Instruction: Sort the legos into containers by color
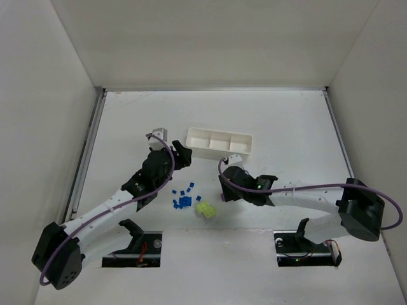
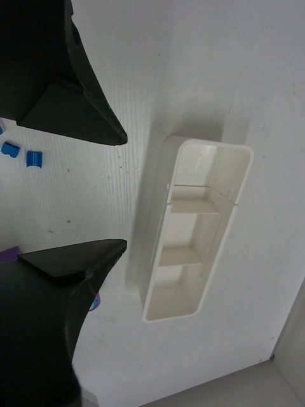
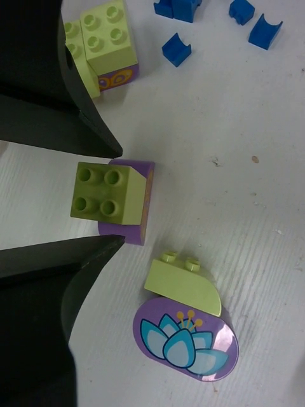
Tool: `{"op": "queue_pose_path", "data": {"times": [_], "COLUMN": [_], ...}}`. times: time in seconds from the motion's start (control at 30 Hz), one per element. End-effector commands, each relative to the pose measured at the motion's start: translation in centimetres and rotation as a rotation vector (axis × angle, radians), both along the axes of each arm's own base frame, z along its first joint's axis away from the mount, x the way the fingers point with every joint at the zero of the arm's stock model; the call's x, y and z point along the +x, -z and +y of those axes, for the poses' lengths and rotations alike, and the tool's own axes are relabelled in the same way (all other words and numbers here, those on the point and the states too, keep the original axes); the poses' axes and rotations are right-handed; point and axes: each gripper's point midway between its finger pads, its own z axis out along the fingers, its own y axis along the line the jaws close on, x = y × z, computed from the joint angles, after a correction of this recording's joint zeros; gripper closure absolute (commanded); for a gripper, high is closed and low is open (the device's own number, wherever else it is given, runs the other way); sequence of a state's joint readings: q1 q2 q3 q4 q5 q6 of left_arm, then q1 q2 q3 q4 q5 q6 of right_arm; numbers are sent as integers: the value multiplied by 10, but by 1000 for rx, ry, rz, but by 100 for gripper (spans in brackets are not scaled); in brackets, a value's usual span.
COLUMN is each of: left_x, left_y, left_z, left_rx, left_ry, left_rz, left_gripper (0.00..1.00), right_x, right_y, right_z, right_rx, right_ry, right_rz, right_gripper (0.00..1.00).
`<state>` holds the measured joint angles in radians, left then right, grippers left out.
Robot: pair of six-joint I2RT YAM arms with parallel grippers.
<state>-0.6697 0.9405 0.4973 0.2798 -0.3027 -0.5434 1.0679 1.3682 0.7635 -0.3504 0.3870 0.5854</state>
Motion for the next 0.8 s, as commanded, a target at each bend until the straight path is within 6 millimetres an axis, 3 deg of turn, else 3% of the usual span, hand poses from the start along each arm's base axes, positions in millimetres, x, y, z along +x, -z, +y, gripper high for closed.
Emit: {"op": "queue_pose_path", "data": {"times": [0.0,0.13,0.33,0.43,0.63,0.77], "left_x": [1,0,-2,-5,-4,-10], "left_y": [-13,-12,-12,-13,-22,-48], "left_z": [-8,-9,-17,-22,-29,-36], "left_rx": [-58,-59,-68,-89,-181,-329], "left_ry": [35,41,73,99,121,151], "left_rz": [-43,-43,-46,-46,-17,1], "left_gripper": [41,41,38,34,31,31], "right_x": [12,15,16,17,33,44], "right_y": [-7,-7,-15,-39,-113,-157], "right_z": [13,13,11,11,16,28], "right_rx": [58,63,86,160,462,710], "right_ry": [8,19,28,33,47,45], "right_rz": [-21,-23,-35,-76,-176,-211], "right_gripper": [47,62,74,74,74,74]}}
